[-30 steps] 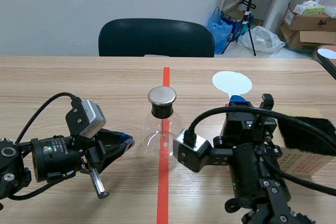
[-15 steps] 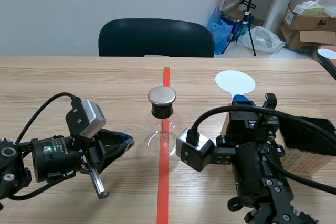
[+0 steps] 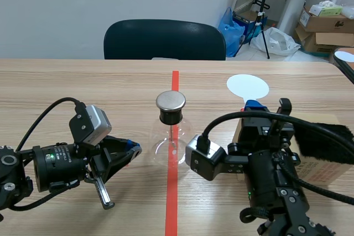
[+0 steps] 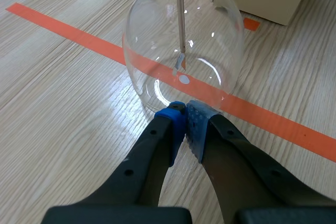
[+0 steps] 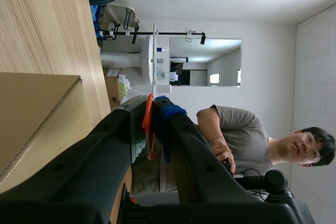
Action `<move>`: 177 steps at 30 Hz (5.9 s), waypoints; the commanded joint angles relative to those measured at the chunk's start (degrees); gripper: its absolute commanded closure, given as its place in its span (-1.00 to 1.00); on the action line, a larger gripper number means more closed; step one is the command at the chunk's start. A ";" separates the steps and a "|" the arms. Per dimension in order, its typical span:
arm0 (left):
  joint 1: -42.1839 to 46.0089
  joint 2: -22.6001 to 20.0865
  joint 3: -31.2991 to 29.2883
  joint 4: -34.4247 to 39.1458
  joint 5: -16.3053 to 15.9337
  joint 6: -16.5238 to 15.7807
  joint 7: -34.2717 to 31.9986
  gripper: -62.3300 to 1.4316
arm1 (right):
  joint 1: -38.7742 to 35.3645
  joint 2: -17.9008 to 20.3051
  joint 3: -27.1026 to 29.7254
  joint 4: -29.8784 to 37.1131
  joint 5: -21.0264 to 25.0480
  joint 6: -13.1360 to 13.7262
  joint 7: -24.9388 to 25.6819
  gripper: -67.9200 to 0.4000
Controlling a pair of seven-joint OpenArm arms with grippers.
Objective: Do the electroscope experiment
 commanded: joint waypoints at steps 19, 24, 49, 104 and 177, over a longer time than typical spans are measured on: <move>-0.92 0.13 -0.17 1.11 -0.76 -0.11 -0.55 0.87 | 0.79 0.28 0.13 1.55 -0.04 -0.81 0.02 0.96; -0.92 0.13 -0.17 1.11 -0.76 -0.11 -0.55 0.87 | 0.79 0.28 0.13 1.55 -0.04 -0.79 0.17 0.96; -0.92 0.13 -0.17 1.11 -0.76 -0.11 -0.55 0.87 | 0.79 0.28 0.13 1.55 -0.04 -0.59 0.39 0.96; -0.92 0.13 -0.17 1.11 -0.76 -0.11 -0.55 0.87 | 0.79 0.28 0.13 1.55 -0.04 -0.44 11.39 0.96; -0.92 0.15 -0.17 1.11 -0.76 -0.13 -0.55 0.87 | 0.81 0.28 0.13 1.55 -0.04 -0.44 31.36 0.96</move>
